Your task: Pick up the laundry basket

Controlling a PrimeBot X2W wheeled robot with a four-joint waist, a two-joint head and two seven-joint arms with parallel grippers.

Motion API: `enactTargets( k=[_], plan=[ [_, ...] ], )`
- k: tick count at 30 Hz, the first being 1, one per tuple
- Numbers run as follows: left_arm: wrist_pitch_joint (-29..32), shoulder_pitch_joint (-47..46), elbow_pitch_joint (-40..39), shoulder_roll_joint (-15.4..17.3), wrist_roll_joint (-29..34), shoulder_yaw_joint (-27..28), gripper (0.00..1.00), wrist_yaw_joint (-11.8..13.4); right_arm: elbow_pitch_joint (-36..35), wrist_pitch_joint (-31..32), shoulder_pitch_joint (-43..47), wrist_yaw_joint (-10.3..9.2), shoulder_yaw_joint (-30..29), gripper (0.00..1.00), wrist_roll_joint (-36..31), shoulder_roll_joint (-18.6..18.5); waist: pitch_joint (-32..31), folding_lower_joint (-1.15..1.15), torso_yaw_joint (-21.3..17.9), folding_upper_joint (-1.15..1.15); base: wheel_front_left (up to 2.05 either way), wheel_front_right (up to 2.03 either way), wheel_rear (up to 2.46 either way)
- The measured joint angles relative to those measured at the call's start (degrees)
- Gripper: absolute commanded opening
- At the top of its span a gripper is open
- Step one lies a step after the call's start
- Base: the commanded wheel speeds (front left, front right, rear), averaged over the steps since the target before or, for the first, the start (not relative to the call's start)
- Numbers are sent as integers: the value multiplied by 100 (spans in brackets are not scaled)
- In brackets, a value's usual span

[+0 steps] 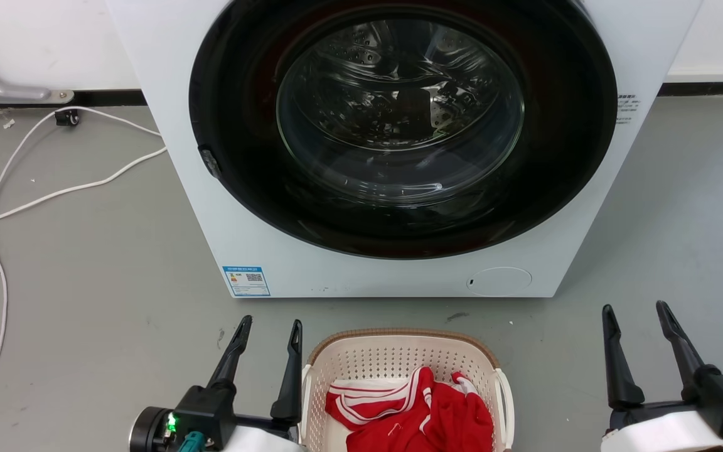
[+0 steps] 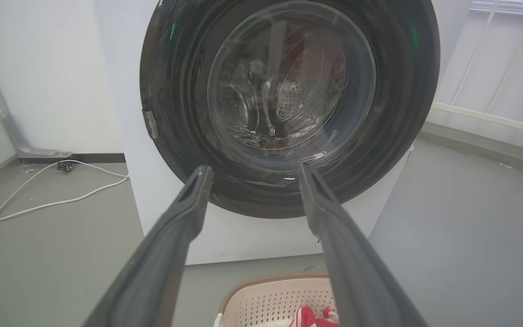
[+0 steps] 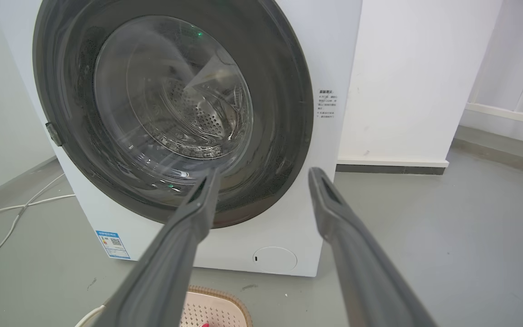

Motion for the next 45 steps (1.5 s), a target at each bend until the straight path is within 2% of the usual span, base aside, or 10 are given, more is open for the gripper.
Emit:
enactTargets(
  k=[2,17,45],
  plan=[
    [-13,1,0,-20,35,77,100,-19,66,-8,4,0,-36,100,259,0,11,0,-7,0,0,0,0],
    [-80,34,145,-63,207,154,100,-220,241,-108,11,0,-34,100,378,0,17,0,-9,0,0,0,0],
    [-80,32,183,-66,201,105,100,-198,326,-175,-55,0,-46,100,512,0,50,0,5,0,0,0,0]
  ],
)
